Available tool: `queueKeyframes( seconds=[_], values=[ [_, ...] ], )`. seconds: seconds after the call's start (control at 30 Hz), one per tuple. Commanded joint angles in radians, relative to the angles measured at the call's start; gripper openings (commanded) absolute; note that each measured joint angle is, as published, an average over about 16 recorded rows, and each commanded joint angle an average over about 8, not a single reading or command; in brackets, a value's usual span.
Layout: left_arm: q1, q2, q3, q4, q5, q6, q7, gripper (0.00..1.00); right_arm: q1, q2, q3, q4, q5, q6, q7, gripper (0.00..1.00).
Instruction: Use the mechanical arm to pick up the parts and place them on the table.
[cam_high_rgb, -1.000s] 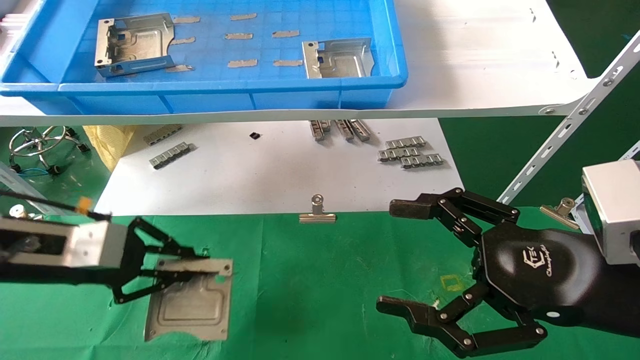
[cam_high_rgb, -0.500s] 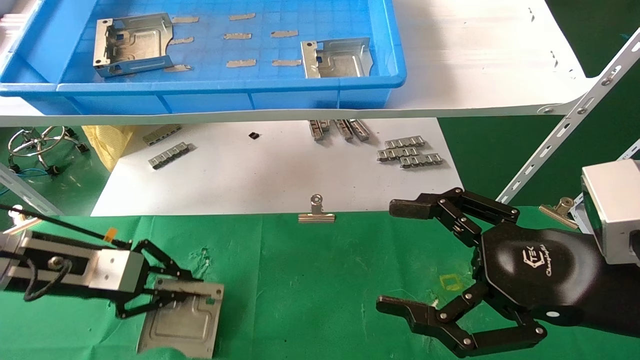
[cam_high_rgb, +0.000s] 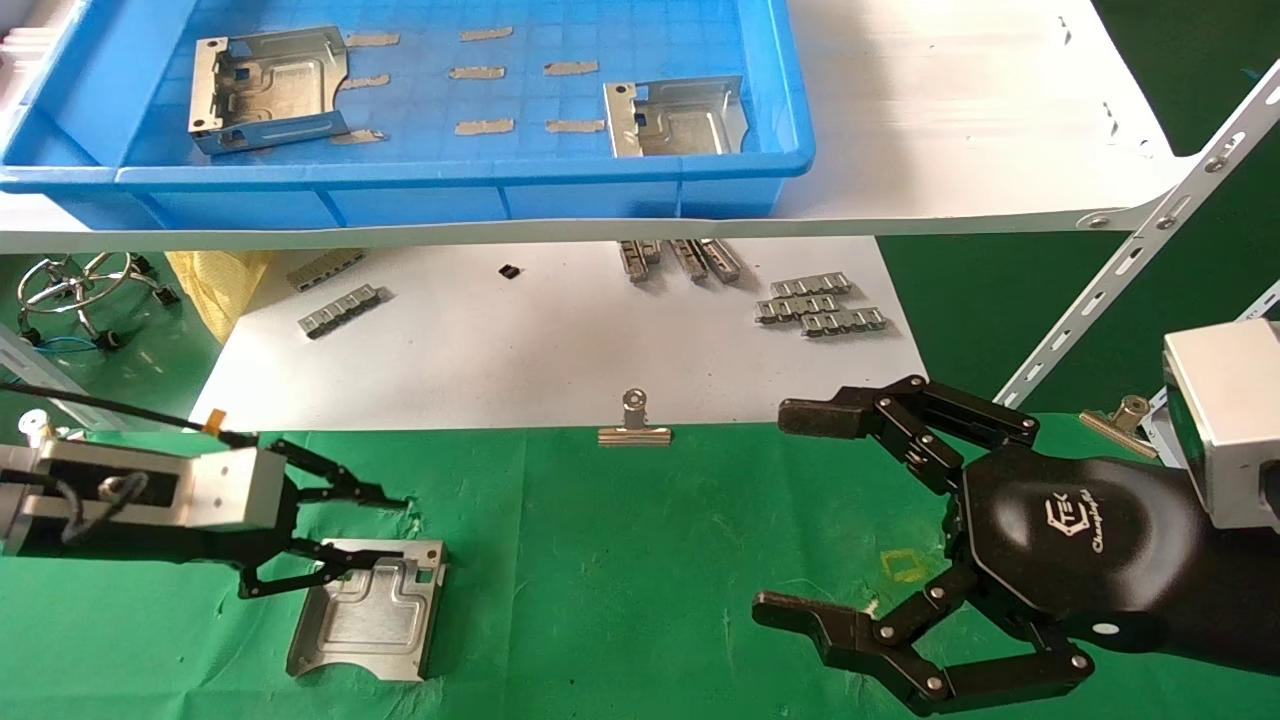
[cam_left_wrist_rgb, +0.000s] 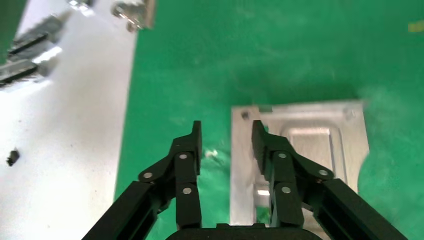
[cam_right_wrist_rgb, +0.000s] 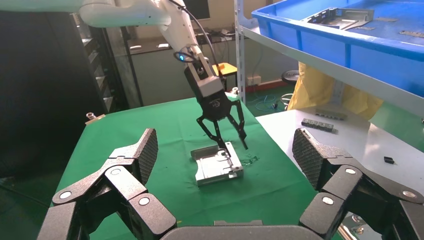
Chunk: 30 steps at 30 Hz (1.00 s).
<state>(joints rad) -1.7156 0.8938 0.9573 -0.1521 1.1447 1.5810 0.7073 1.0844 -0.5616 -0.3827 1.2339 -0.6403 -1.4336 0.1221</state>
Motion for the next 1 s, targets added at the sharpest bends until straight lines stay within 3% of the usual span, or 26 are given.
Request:
queueKeyframes(
  seconds=[0.03,0.37,0.73,1.0],
  values=[
    [-0.002,-0.001,-0.009,0.016,-0.018,0.011,-0.004,1.0,0.0,0.0,0.0,0.0,0.0,0.0,0.0,1.0],
    [0.133,-0.047,-0.065,-0.014,-0.18,0.02,-0.158,1.0,0.0,0.0,0.0,0.0,0.0,0.0,0.0,1.0],
    [0.148,-0.052,-0.073,-0.032,-0.191,0.02,-0.169,1.0,0.0,0.0,0.0,0.0,0.0,0.0,0.0,1.0],
    [0.2,-0.076,-0.137,-0.148,-0.215,0.009,-0.245,1.0,0.0,0.0,0.0,0.0,0.0,0.0,0.0,1.0]
  ],
)
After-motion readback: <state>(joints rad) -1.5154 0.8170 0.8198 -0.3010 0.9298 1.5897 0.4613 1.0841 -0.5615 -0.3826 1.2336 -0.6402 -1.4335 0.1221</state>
